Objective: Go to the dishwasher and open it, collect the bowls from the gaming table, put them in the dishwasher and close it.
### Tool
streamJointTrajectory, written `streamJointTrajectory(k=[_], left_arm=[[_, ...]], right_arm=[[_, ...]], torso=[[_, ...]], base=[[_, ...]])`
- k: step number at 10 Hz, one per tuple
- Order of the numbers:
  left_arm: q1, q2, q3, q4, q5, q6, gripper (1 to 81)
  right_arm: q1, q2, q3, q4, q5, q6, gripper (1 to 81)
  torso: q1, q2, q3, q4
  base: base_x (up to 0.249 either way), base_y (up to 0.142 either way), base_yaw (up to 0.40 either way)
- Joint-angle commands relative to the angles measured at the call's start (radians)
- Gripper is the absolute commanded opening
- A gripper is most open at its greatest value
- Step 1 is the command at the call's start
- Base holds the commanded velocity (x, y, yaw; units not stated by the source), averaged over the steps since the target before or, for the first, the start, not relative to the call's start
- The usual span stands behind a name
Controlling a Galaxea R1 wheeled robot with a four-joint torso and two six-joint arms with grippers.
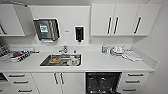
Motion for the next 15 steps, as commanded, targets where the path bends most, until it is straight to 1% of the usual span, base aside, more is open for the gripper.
streamJointTrajectory(k=[1, 2, 3, 4, 5, 6, 7, 8, 9, 10, 11, 12, 13, 14, 15], left_arm=[[-0.032, 0.006, -0.005, 0.007, 0.047, 0.005, 81.1], [-0.032, 0.006, -0.005, 0.007, 0.047, 0.005, 81.1], [-0.032, 0.006, -0.005, 0.006, 0.047, 0.003, 81.1], [-0.032, 0.006, -0.004, 0.004, 0.048, 0.000, 81.1], [-0.031, 0.004, -0.005, 0.004, 0.070, 0.000, 81.1], [-0.032, -0.003, -0.005, 0.003, 0.088, -0.004, 81.1], [-0.032, -0.020, -0.008, 0.004, 0.090, -0.014, 81.1], [-0.031, -0.026, -0.013, 0.004, 0.091, -0.014, 81.1], [-0.031, -0.025, -0.016, 0.003, 0.111, -0.014, 81.1], [-0.032, -0.016, -0.017, -0.006, 0.160, -0.017, 81.1], [-0.040, -0.008, -0.019, -0.017, 0.198, -0.011, 81.1], [-0.041, -0.011, -0.019, -0.017, 0.197, -0.003, 81.1], [-0.046, -0.010, -0.019, -0.022, 0.197, 0.021, 81.1], [-0.055, -0.005, -0.019, -0.070, 0.198, 0.070, 81.1], [-0.063, -0.010, -0.019, -0.169, 0.197, 0.158, 81.1]], right_arm=[[0.037, 0.000, 0.003, 0.007, -0.056, 0.000, 81.1], [0.037, 0.001, 0.003, 0.007, -0.056, 0.000, 81.1], [0.039, 0.001, 0.003, 0.007, -0.056, 0.000, 81.1], [0.039, 0.001, 0.003, 0.007, -0.056, -0.002, 81.1], [0.039, 0.001, 0.003, 0.007, -0.056, -0.002, 81.1], [0.040, 0.001, 0.001, 0.007, -0.056, -0.004, 81.1], [0.046, 0.000, -0.002, 0.005, -0.059, -0.004, 81.1], [0.046, 0.000, -0.002, 0.007, -0.059, -0.004, 81.1], [0.046, 0.001, 0.000, 0.007, -0.059, -0.004, 81.1], [0.048, 0.001, 0.003, 0.007, -0.059, -0.004, 81.1], [0.049, 0.003, 0.003, 0.007, -0.059, -0.004, 81.1], [0.049, 0.001, 0.003, 0.007, -0.059, -0.004, 81.1], [0.049, 0.003, 0.003, 0.007, -0.059, -0.004, 81.1], [0.049, 0.004, 0.003, 0.007, -0.059, -0.004, 81.1], [0.049, 0.003, 0.003, 0.007, -0.059, -0.004, 81.1]], torso=[[-0.063, 0.097, 0.095, 0.000], [-0.085, 0.132, 0.054, 0.000], [-0.043, 0.064, 0.063, 0.000], [-0.052, 0.074, 0.074, 0.000], [-0.058, 0.084, 0.084, 0.000], [-0.060, 0.085, 0.085, 0.000], [-0.060, 0.082, 0.083, 0.000], [-0.061, 0.083, 0.084, 0.000], [-0.061, 0.083, 0.084, 0.000], [-0.061, 0.083, 0.084, 0.000], [-0.061, 0.083, 0.084, 0.000], [-0.061, 0.083, 0.084, 0.000], [-0.061, 0.083, 0.084, 0.000], [-0.061, 0.083, 0.084, 0.000], [-0.061, 0.083, 0.084, 0.000]], base=[[0.000, 0.000, 0.000], [0.000, 0.000, 0.000], [0.000, 0.000, 0.000], [0.000, 0.000, 0.000], [0.000, 0.000, 0.000], [0.000, 0.000, 0.000], [0.000, 0.000, 0.000], [0.000, 0.000, 0.000], [0.000, 0.000, 0.000], [0.000, 0.000, 0.000], [0.000, 0.000, 0.000], [0.000, 0.000, 0.000], [0.000, 0.000, 0.000], [0.000, 0.000, 0.000], [0.000, 0.000, 0.000]])
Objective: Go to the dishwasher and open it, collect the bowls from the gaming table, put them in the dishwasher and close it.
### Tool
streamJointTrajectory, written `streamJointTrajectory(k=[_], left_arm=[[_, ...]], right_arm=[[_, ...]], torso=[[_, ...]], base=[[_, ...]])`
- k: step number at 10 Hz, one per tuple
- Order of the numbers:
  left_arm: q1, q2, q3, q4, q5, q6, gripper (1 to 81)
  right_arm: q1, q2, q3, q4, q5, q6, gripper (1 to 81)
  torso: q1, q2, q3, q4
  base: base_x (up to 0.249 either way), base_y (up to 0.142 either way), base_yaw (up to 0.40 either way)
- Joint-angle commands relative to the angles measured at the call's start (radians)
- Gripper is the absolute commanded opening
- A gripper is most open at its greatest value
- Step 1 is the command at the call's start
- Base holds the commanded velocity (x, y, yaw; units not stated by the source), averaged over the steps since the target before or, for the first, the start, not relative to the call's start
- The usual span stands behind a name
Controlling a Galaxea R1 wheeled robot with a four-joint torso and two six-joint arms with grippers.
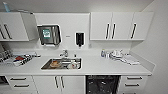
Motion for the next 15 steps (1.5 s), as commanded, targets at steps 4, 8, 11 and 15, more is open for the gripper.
streamJointTrajectory(k=[4, 8, 11, 15], left_arm=[[-0.083, 0.000, -0.003, -0.396, 0.028, 0.356, 81.1], [-0.103, 0.009, -0.015, -0.395, 0.029, 0.354, 81.1], [-0.110, 0.026, -0.012, -0.392, 0.028, 0.354, 81.1], [-0.129, 0.031, -0.009, -0.397, 0.028, 0.349, 81.1]], right_arm=[[0.052, 0.001, -0.002, 0.009, -0.055, 0.002, 81.1], [0.053, -0.001, 0.003, 0.007, -0.054, 0.002, 81.1], [0.061, 0.007, 0.003, 0.005, -0.052, -0.002, 81.1], [0.061, 0.005, 0.003, 0.005, -0.052, -0.002, 81.1]], torso=[[0.000, 0.000, 0.000, 0.000], [0.000, 0.000, 0.000, 0.000], [0.000, 0.000, 0.000, 0.000], [0.000, 0.000, 0.000, 0.000]], base=[[0.000, 0.000, 0.000], [0.000, 0.000, 0.000], [0.000, 0.000, 0.000], [0.000, 0.000, 0.000]])
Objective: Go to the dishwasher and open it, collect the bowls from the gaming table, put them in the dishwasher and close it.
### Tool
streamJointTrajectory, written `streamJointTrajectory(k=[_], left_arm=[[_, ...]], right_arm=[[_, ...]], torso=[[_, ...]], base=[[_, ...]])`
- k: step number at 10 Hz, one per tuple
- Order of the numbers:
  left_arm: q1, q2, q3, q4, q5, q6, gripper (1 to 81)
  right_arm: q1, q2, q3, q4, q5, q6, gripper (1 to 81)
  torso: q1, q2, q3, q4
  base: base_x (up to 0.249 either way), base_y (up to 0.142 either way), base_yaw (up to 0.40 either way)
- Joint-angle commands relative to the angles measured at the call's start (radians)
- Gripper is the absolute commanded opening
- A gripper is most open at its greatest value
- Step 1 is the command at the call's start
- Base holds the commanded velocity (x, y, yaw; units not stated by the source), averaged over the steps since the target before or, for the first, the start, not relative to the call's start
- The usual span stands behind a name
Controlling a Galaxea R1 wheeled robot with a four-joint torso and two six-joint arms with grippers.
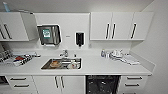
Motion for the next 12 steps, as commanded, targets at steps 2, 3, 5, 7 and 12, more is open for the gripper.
streamJointTrajectory(k=[2, 3, 5, 7, 12], left_arm=[[-0.055, -0.004, -0.007, -0.009, 0.052, -0.001, 81.1], [-0.055, -0.006, -0.007, -0.009, 0.052, -0.001, 81.1], [-0.055, -0.006, -0.005, -0.011, 0.052, -0.001, 81.1], [-0.055, -0.006, -0.005, -0.012, 0.052, -0.001, 81.1], [-0.053, -0.006, -0.005, -0.012, 0.052, -0.001, 81.1]], right_arm=[[0.050, 0.006, 0.003, 0.005, -0.052, -0.002, 81.1], [0.049, 0.008, 0.003, 0.005, -0.052, -0.002, 81.1], [0.047, 0.011, 0.003, 0.005, -0.052, -0.004, 81.1], [0.046, 0.011, 0.003, 0.004, -0.052, -0.004, 81.1], [0.050, 0.012, 0.003, 0.004, -0.054, -0.004, 81.1]], torso=[[0.000, 0.000, 0.000, 0.000], [0.000, 0.000, 0.000, 0.000], [0.000, 0.000, 0.000, 0.000], [0.000, 0.000, 0.000, 0.000], [0.000, 0.000, 0.000, 0.000]], base=[[0.000, 0.000, 0.000], [0.000, 0.000, 0.000], [0.000, 0.000, 0.000], [0.000, 0.000, 0.000], [0.000, 0.000, 0.074]])
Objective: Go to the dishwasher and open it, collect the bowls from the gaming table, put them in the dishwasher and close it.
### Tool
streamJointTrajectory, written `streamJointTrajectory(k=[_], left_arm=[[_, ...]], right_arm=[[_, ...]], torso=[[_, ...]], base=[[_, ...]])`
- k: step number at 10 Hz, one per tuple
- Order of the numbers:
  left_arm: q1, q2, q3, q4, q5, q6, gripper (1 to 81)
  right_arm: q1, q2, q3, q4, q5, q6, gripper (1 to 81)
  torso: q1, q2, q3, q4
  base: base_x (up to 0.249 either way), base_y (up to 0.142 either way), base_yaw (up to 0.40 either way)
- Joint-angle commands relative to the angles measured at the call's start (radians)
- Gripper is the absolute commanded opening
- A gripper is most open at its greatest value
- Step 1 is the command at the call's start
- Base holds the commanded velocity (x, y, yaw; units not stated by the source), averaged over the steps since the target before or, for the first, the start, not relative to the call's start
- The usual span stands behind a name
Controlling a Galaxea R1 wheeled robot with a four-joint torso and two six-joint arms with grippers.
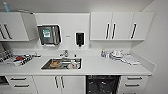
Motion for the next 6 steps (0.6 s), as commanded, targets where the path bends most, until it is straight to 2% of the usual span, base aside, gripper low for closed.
streamJointTrajectory(k=[1, 6], left_arm=[[-0.055, -0.001, -0.002, -0.009, 0.051, 0.000, 81.1], [-0.055, 0.005, -0.002, 0.002, 0.056, 0.008, 81.1]], right_arm=[[0.050, 0.001, 0.003, 0.004, -0.053, -0.003, 81.1], [0.047, 0.004, 0.000, 0.006, -0.053, -0.003, 81.1]], torso=[[0.000, 0.000, 0.000, 0.000], [0.000, 0.000, 0.000, 0.000]], base=[[0.000, 0.000, 0.344], [0.000, 0.000, 0.361]])
